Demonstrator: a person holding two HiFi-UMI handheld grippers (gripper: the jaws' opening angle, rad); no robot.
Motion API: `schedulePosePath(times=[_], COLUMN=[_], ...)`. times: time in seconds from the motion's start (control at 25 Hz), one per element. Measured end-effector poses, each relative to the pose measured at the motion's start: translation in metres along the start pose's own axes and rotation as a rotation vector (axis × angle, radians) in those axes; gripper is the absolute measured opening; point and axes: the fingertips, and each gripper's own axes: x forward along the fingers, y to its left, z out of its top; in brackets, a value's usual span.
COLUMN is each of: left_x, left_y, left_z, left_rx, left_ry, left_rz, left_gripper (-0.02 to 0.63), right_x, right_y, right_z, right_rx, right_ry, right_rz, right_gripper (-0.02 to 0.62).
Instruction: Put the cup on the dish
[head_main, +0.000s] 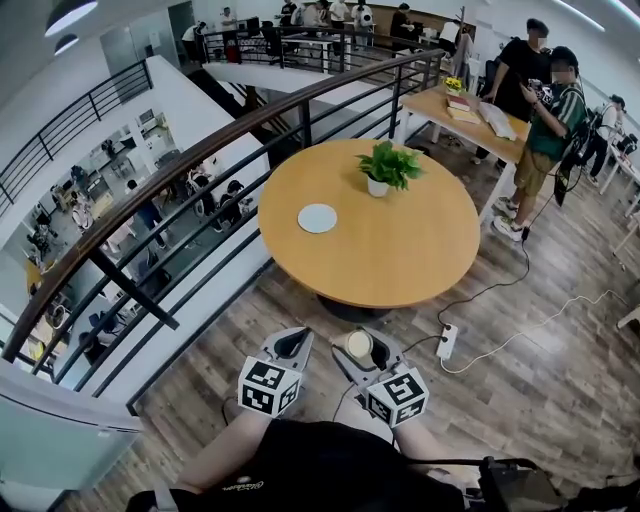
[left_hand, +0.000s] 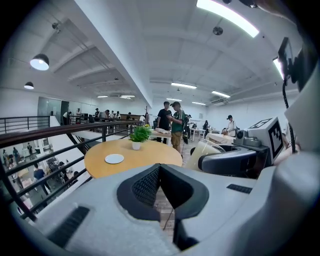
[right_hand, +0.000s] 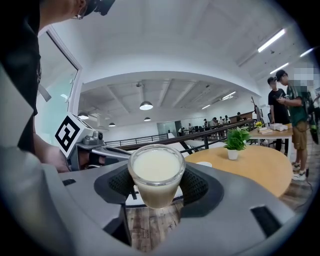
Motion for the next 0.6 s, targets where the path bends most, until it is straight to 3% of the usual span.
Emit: schedulePosePath(times=[0.12, 0.28, 0.6], left_x=[0.013, 0.019, 0.019], left_y=[-0.018, -0.032, -0.029], left_z=[0.001, -0.001, -0.001], left_rx=[-0.024, 0.003, -0.01], left_ry=[-0.008, 0.001, -0.014], left_rz=[-0.006, 0.005, 0.048], left_gripper=[-0.005, -0.005, -0.005], right_x=[-0.015, -0.027, -0.029], right_y=[-0.013, -0.024, -0.026], right_z=[-0.004, -0.004, -0.004], right_rx=[0.001, 0.003, -0.01], right_ry=[0.002, -0.008, -0.003], right_rz=[0.009, 0.008, 0.046], right_gripper=[0.259, 0.259, 0.259])
